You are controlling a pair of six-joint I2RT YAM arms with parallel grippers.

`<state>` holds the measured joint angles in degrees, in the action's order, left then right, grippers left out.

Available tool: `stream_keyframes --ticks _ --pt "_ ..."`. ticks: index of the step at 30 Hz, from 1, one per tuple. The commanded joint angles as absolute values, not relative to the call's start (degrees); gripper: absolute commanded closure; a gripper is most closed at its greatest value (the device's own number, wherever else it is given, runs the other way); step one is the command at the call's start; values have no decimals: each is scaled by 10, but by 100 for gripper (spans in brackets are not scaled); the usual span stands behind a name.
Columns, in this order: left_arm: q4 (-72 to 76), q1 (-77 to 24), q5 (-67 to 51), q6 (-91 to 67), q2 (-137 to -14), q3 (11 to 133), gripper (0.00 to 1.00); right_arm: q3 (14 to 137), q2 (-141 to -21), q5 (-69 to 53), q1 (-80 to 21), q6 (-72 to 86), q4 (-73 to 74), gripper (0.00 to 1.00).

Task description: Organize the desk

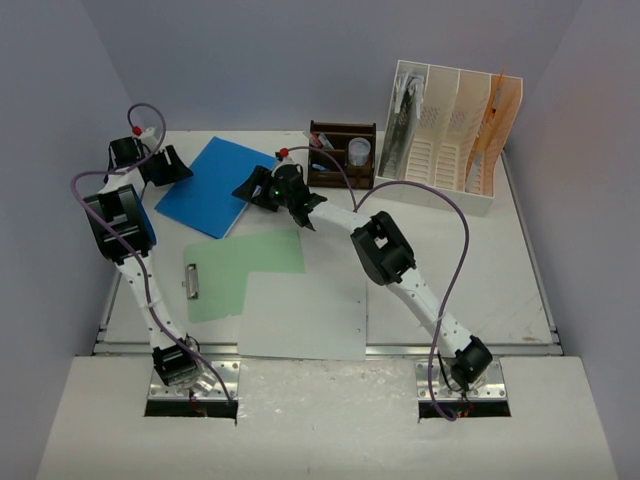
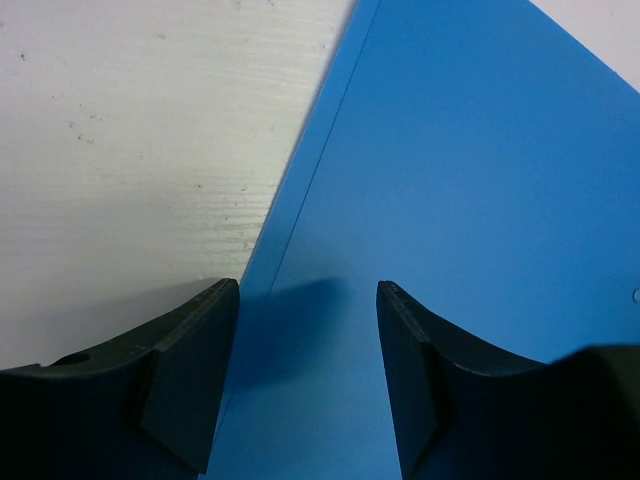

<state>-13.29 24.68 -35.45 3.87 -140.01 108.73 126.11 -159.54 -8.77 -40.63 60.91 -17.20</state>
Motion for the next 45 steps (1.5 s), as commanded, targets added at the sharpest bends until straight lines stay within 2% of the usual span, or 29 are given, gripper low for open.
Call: stream_keyframes --ticks 1,7,12,19,24,28,30,32,34,35,40,45 --pt "-242 239 -374 62 -1403 1054 46 1273 -1625 -99 -413 609 -149 21" --pt "-272 223 -399 76 -1401 1044 48 1286 -1627 -130 -417 631 -170 25" --pt "-284 215 -427 80 -1397 1041 48 1285 -1623 -158 -425 646 -185 24" --pt "-296 203 -448 95 -1390 1032 49 1288 -1633 -143 -432 640 -180 25" --pt "-289 203 -470 98 -1375 1006 49 1289 -1632 -128 -432 617 -182 39" --pt "-238 209 -475 68 -1347 974 40 1288 -1620 -138 -435 597 -197 83" --pt "-174 217 -476 21 -1327 950 29 1288 -1610 -141 -437 588 -204 97" --pt "-119 233 -473 -23 -1292 925 19 1284 -1596 -143 -439 572 -212 100" --pt "-65 244 -463 -56 -1258 888 5 1280 -1576 -145 -440 553 -226 100" --pt "-44 249 -458 -68 -1241 873 1 1278 -1566 -146 -441 542 -233 100" --pt "46 265 -414 -112 -1152 831 0 1251 -1501 -125 -455 450 -276 100" --pt "49 266 -384 -109 -1095 822 0 1221 -1423 -4 -492 261 -284 100"
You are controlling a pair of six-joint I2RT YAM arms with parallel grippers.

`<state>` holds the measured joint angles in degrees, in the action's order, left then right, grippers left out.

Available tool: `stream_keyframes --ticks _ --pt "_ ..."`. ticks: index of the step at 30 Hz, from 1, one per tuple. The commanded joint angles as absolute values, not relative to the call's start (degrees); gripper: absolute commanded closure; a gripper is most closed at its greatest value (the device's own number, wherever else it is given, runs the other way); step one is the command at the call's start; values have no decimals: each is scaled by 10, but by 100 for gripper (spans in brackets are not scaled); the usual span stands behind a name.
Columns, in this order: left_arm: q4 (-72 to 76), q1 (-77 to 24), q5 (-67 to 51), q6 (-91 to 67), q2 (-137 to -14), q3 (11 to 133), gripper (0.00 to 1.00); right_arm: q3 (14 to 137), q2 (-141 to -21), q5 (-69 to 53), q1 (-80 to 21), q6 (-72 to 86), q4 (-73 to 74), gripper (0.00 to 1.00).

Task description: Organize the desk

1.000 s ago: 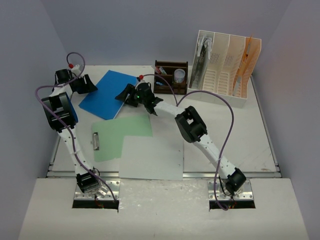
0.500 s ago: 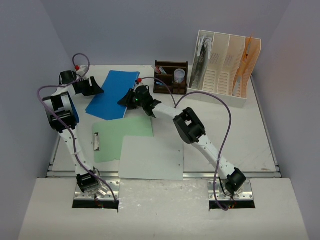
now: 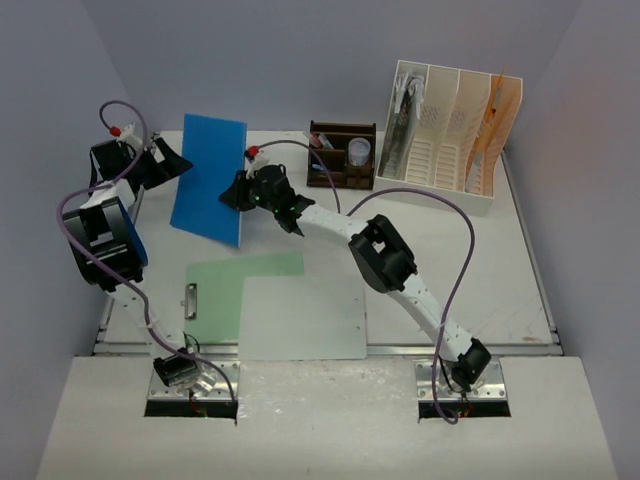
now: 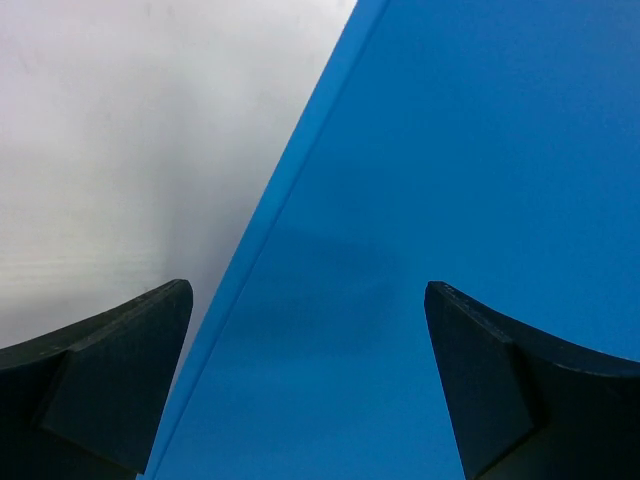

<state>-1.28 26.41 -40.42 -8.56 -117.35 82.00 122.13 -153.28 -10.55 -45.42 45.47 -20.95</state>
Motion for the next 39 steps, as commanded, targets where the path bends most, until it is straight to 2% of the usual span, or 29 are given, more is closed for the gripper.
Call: stream_keyframes --ticks 1,6,10,14,15,19,26,39 --pt "46 266 -381 -106 -1085 821 0 1219 -1417 6 -498 242 -287 100" --pt "28 266 -378 -97 -1046 816 0 1192 -1381 57 -520 125 -305 100" --pt "16 266 -380 -81 -990 800 0 1123 -1339 78 -538 5 -360 100" --pt "20 279 -382 -92 -949 769 0 1020 -1296 81 -555 -196 -486 100" --pt "23 282 -384 -99 -941 769 0 998 -1289 76 -559 -200 -520 100" --pt "38 307 -416 -138 -911 734 0 878 -1266 41 -571 -450 -748 100" --pt "60 321 -460 -178 -868 691 0 766 -1230 -22 -570 -627 -960 100" --pt "66 331 -473 -201 -811 671 0 645 -1096 -81 -564 -744 -972 100"
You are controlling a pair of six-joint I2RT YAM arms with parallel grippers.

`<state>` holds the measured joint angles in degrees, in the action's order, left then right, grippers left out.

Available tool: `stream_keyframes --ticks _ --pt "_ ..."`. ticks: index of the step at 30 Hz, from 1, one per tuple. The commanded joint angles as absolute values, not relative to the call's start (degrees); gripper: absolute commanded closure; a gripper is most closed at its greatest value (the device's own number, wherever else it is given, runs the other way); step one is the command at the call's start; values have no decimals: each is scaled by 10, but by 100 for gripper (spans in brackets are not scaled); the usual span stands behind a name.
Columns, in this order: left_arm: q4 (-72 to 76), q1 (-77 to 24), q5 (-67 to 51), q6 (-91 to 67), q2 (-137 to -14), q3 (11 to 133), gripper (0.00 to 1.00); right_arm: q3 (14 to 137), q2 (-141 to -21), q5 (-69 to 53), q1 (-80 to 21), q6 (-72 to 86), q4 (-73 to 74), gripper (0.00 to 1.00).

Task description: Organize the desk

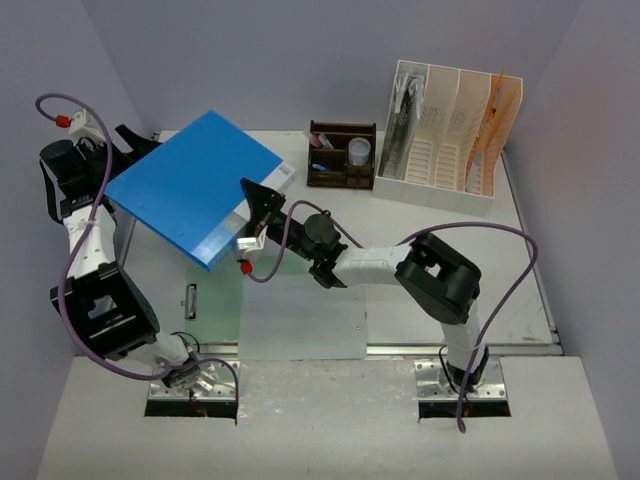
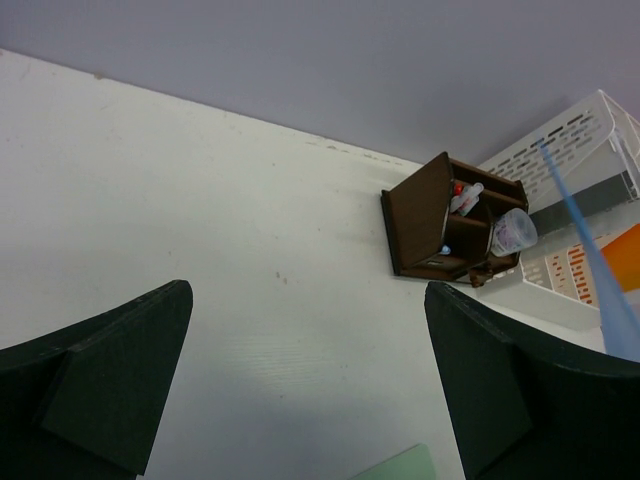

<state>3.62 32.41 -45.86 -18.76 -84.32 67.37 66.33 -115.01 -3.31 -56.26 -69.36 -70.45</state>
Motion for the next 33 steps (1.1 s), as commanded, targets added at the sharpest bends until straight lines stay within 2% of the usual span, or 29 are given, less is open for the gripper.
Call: stream_keyframes --ticks 1,10,16,20,24,28,30,33 --pt "65 334 -473 -202 -806 671 0 632 -1080 -97 -563 -753 -972 100" --pt "64 337 -475 -210 -782 674 0 585 -980 -109 -534 -769 -959 100" --pt "70 336 -475 -224 -775 674 0 596 -879 29 -489 -701 -840 100" --pt "75 336 -477 -236 -773 673 0 645 -825 166 -435 -587 -723 100" --pt "80 335 -476 -247 -770 671 0 721 -792 266 -346 -436 -510 100" --pt "89 331 -476 -260 -769 666 0 764 -805 370 -267 -354 -478 100" --pt "89 327 -472 -260 -767 665 0 771 -808 401 -253 -320 -448 100" --pt "83 310 -453 -243 -762 668 0 816 -808 430 -208 -164 -283 100"
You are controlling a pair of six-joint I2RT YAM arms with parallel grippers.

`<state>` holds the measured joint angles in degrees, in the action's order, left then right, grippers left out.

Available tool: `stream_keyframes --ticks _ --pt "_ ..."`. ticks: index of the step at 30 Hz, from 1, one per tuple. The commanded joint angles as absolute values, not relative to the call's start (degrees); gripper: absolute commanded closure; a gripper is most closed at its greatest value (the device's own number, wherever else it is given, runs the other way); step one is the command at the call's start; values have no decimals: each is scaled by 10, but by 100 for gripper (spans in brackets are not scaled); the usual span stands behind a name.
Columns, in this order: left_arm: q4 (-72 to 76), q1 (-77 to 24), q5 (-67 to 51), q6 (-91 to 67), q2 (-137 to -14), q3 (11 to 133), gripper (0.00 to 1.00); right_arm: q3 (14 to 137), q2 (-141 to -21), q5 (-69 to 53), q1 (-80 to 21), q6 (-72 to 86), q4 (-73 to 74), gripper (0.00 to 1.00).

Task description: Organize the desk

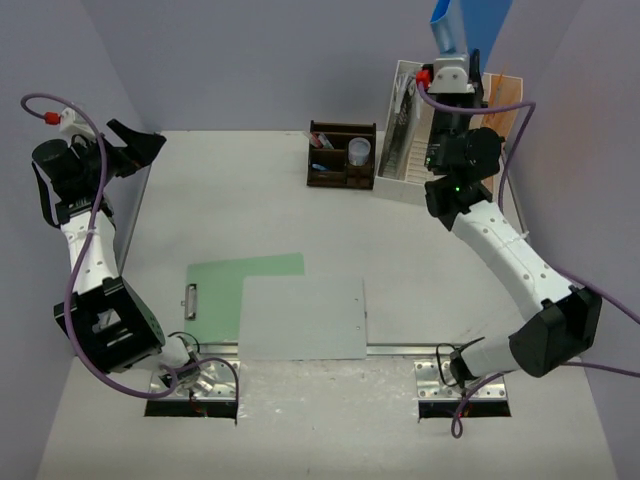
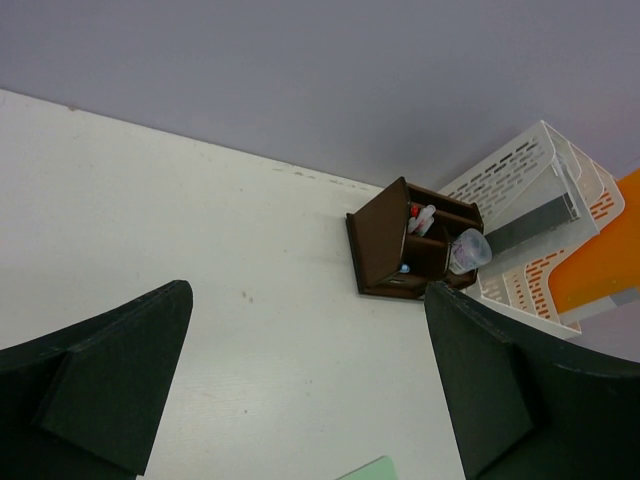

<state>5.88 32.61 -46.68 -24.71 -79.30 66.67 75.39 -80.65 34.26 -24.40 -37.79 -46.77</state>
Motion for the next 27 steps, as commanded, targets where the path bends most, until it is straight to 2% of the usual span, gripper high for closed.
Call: stream_keyframes --ticks 1,3,9,14,19,27 --pt "72 299 -438 -228 -759 672 0 831 -813 430 -194 -118 -230 100" --pt "47 273 -406 -192 -755 681 0 854 -824 421 -164 -44 -135 100" --pt "26 224 -354 -147 -745 682 0 934 -870 359 -118 104 17 100" --pt "53 217 -353 -153 -740 656 0 987 -917 296 -80 159 89 100" --pt "80 217 -359 -147 -733 620 0 985 -944 254 -72 141 64 100" --pt "85 217 -360 -128 -733 604 0 957 -964 283 -68 78 -11 100"
